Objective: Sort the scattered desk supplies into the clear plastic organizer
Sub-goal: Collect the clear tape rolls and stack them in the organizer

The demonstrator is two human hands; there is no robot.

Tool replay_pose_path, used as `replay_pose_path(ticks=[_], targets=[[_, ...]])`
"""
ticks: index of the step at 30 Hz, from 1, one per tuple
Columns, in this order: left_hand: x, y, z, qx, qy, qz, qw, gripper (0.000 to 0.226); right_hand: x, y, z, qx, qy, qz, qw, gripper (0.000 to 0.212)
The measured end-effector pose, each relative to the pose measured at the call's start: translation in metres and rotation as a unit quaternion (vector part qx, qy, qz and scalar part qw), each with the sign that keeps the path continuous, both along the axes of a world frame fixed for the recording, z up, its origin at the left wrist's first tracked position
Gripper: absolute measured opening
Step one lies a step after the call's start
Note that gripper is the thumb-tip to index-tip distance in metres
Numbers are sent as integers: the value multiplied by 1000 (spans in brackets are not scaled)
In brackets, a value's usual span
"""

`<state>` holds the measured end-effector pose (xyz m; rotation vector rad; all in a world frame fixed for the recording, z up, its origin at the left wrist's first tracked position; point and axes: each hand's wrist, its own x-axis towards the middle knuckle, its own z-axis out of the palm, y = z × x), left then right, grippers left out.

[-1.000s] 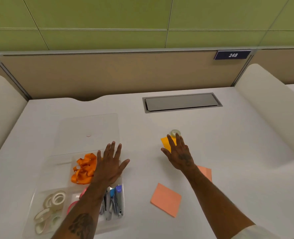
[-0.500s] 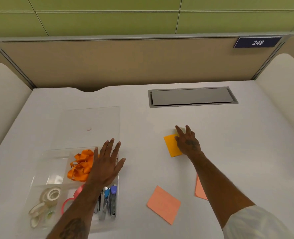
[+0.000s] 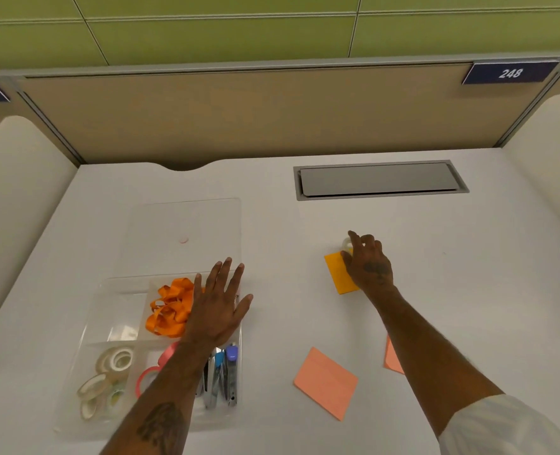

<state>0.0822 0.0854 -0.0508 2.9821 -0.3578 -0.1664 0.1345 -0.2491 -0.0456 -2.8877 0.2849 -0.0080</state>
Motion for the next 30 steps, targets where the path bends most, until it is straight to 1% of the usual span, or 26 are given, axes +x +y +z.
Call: replay_pose_path(ticks=[3, 6, 9, 12, 17, 20, 21, 23, 27, 30], targets=[[0, -1, 2, -4, 0, -5, 1000, 82, -9, 8, 8, -3, -6, -4, 1000, 55], [0, 1, 4, 16, 9, -7, 1000, 87, -19, 20, 17, -8, -13, -11, 1000, 56], [0, 5, 10, 37, 7, -14, 999, 87, -30, 38, 28, 8, -32, -19, 999, 57], [-5, 21, 18, 36, 3, -26, 999, 86, -43, 64, 36, 28, -54, -9, 998, 56], [-29, 72, 35, 21, -12, -35, 999, 87, -66, 118, 44, 61, -84, 7, 995, 56], [-49, 112, 42, 45, -20, -44, 998, 97, -81, 156, 47, 77, -103, 33, 991, 56], [-56, 126, 43, 54, -16, -45, 997, 100, -85, 170, 48, 83, -101, 39, 991, 57], [-70, 155, 41, 54, -16, -39, 998, 99, -93, 196, 51, 87, -92, 52, 991, 58], [-96, 213, 35, 33, 0, -29, 999, 97, -107, 247, 59, 92, -78, 93, 988, 59], [-113, 245, 30, 26, 23, -20, 999, 105, -116, 282, 66, 93, -76, 135, 984, 60]])
